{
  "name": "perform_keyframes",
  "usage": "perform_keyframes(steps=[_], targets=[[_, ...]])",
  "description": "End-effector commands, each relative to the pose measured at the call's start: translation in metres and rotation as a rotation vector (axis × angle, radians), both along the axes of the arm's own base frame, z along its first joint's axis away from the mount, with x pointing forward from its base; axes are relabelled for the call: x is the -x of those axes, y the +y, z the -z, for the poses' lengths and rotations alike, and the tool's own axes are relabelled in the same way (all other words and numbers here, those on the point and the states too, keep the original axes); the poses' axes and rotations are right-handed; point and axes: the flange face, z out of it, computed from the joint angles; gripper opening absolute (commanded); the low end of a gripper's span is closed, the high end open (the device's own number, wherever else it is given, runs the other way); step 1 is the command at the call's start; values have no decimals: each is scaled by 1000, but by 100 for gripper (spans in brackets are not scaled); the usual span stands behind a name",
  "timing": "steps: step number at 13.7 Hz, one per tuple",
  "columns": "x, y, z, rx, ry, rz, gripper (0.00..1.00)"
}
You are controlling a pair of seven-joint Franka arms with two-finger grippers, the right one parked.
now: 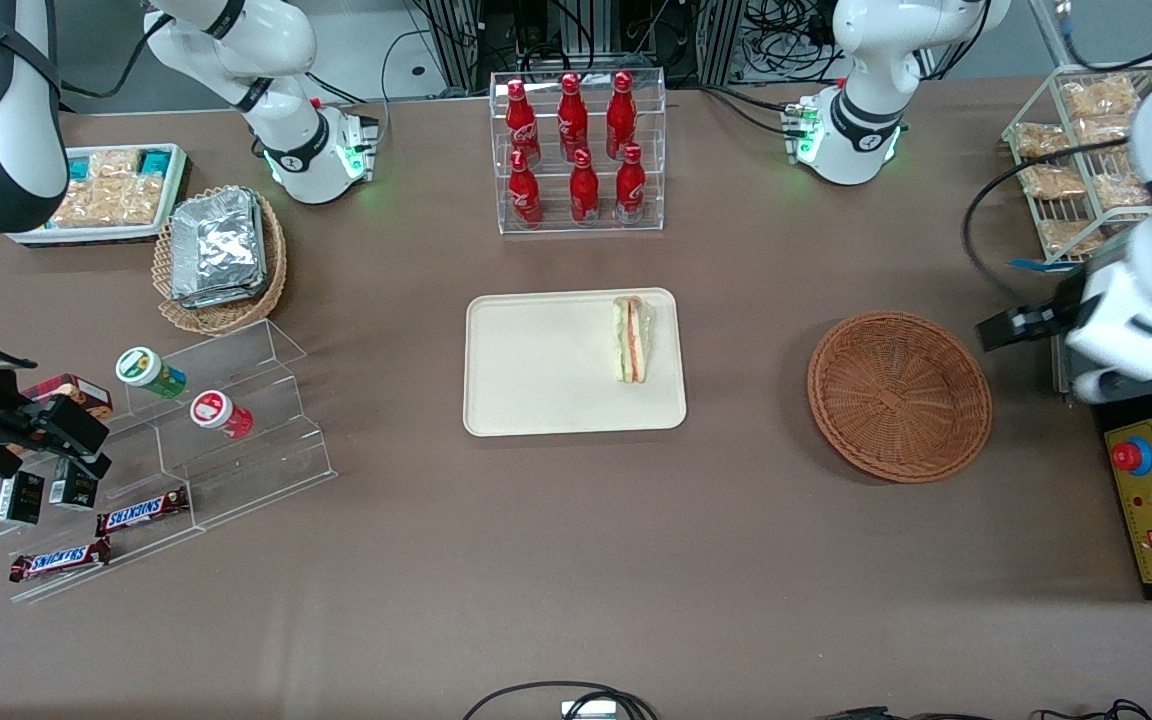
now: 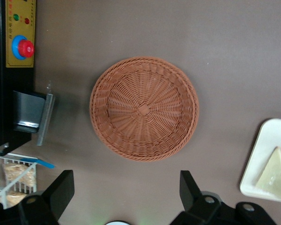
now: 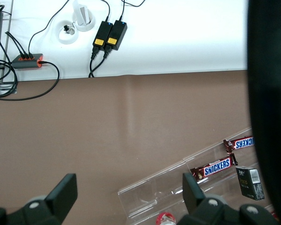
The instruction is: Place sandwich from basket to tray
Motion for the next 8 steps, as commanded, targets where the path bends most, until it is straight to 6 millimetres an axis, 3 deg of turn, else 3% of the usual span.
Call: perform_keyframes(steps=[1, 5, 8], targets=[[23, 10, -18, 25, -3, 82, 99], [41, 6, -47, 52, -26, 211, 99], [44, 0, -51, 55, -31, 244, 99]])
